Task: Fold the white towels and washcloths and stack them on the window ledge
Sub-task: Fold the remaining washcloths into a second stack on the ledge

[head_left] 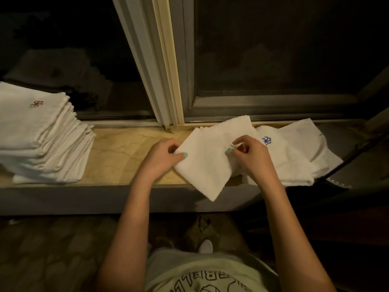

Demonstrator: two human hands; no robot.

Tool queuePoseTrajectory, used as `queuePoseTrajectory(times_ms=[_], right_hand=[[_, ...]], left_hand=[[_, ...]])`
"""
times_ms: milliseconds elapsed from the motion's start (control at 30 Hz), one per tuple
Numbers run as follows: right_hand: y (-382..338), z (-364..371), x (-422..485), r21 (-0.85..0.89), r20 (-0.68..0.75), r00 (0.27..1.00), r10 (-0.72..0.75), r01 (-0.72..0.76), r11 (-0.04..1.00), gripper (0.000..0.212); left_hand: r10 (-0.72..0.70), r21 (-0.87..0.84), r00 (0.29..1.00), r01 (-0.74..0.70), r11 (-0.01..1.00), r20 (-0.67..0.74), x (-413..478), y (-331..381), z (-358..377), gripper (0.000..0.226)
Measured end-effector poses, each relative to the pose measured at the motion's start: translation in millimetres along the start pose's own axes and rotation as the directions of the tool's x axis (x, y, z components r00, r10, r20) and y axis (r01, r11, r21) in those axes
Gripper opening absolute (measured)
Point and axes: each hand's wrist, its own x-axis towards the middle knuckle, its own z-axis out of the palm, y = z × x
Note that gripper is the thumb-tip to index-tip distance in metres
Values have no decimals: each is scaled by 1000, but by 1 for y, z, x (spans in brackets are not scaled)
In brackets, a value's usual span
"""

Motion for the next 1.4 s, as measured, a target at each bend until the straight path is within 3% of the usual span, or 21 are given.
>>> queuePoseTrajectory(times_ms=[100,267,367,567,767,967,1067,1200,1400], right_hand=[[10,-1,-13,-78,-35,999,27,-29,997,25],[6,-1,-26,21,-58,995,83,-82,996,21],[0,5,-28,61,13,995,98,-99,993,19],[-1,2,-26,60,-44,983,178,-175,983,10],[-1,2,-27,154,-103,960,261,-243,958,16],[-6,19,-31,180,-263,924,278,-236,955,14],[-8,19,-33,197,-244,924,294,-250,948,8],[-9,19,-29,159,-232,940,249,-216,963,12],[-7,15,-26,112,-86,987,134,-124,986,4]], left_hand=[[54,-127,998,-55,990,-13,10,6,11,20],[64,-193,996,-51,980,62,27,18,20,13],[48,-148,991,-30,988,121,35,18,17,10],[30,-176,971,12,984,236,40,17,5,11],[-54,-208,986,87,974,158,46,13,10,22],[55,-146,989,-35,989,138,49,9,19,19],[127,-159,961,-89,983,245,59,12,11,29],[95,-134,925,-48,990,369,69,19,2,30],[101,-124,872,-46,991,479,73,16,-5,24]])
